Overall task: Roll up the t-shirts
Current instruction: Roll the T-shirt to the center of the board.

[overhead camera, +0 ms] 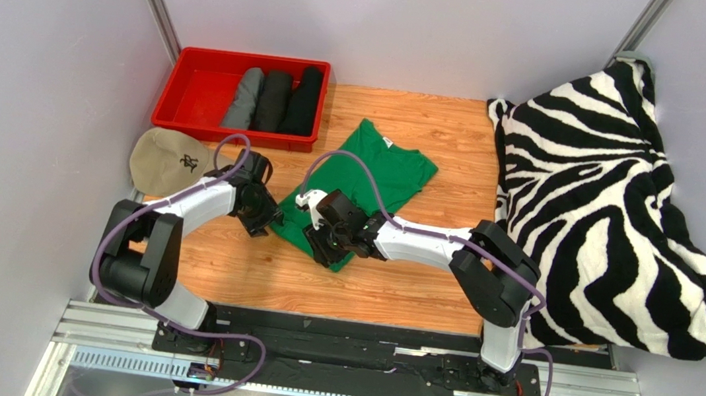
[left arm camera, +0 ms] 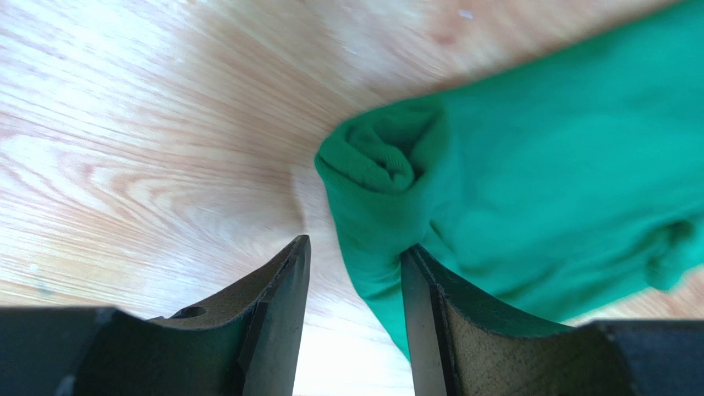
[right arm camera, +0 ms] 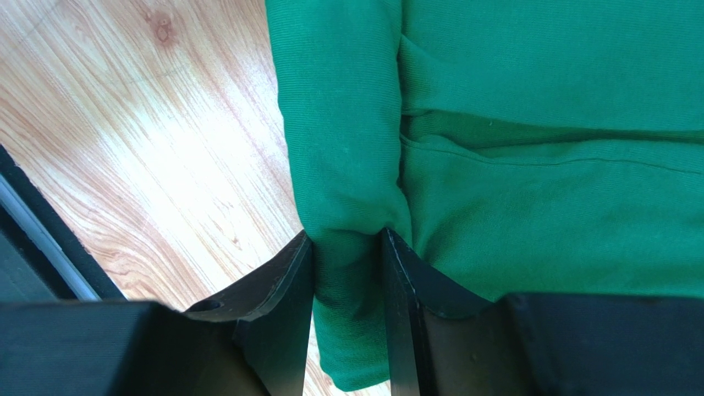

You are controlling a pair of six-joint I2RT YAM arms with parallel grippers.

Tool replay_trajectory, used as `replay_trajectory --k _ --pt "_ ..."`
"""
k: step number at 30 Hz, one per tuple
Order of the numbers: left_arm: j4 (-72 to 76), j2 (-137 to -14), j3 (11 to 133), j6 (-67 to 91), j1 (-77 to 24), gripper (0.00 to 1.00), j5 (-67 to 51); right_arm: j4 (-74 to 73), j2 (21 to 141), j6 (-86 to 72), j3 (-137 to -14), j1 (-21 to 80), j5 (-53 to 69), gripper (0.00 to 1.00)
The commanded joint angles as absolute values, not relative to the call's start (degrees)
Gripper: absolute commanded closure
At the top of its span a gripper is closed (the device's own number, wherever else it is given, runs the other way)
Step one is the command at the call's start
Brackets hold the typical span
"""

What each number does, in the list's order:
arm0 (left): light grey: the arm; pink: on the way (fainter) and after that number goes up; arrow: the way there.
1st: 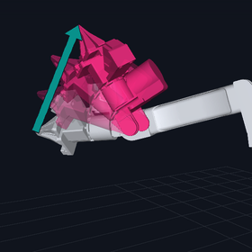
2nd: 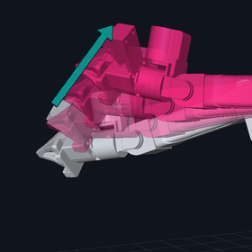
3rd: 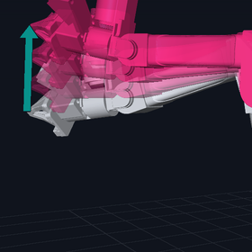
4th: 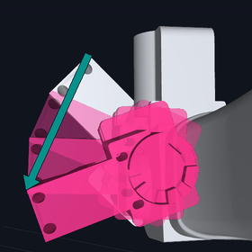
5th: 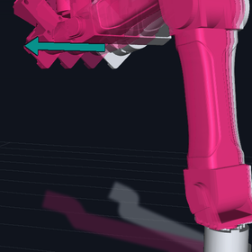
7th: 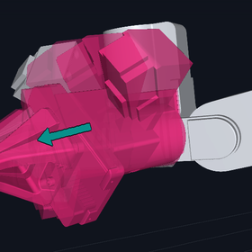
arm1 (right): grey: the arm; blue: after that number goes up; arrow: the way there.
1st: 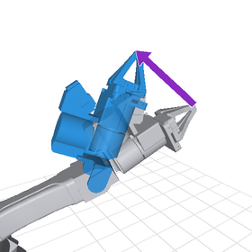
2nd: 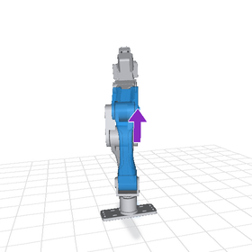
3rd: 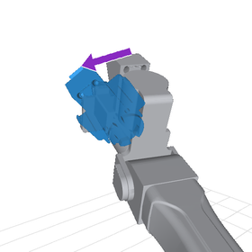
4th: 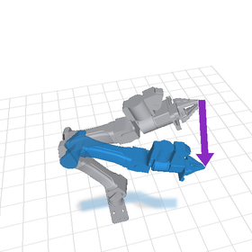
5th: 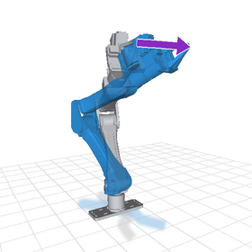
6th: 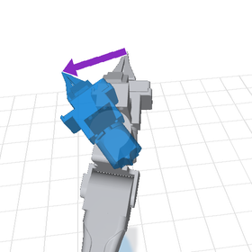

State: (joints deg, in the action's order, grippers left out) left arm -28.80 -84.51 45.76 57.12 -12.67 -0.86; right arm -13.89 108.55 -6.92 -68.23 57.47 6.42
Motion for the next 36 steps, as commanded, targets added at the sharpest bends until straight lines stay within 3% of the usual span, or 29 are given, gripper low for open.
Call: replay_trajectory --k 1,10,12,13,21,36 --pt "-32.87 -87.62 48.95 57.31 -12.30 0.46 2.37 -14.77 109.51 -8.52 -66.80 57.13 9.31 0.63" --pt "-31.37 -83.42 48.96 53.79 -12.39 0.37 -1.67 -12.92 110.21 -11.16 -65.75 54.85 17.21 0.64" --pt "-31.55 -79.91 47.38 54.05 -12.66 0.24 -2.72 -11.35 110.65 -13.18 -65.22 53.71 21.85 0.64" --pt "-31.12 -78.67 45.37 54.92 -12.66 0.22 -3.16 -10.55 111.00 -14.05 -64.61 52.66 23.45 0.64" --pt "-28.13 -70.58 39.03 60.37 -17.74 0.25 -3.96 -4.40 114.70 -21.96 -62.41 47.82 34.62 0.64" --pt "-18.99 -77.95 39.28 64.95 -21.09 0.33 -0.53 4.22 116.19 -29.18 -56.25 42.36 40.25 0.64"
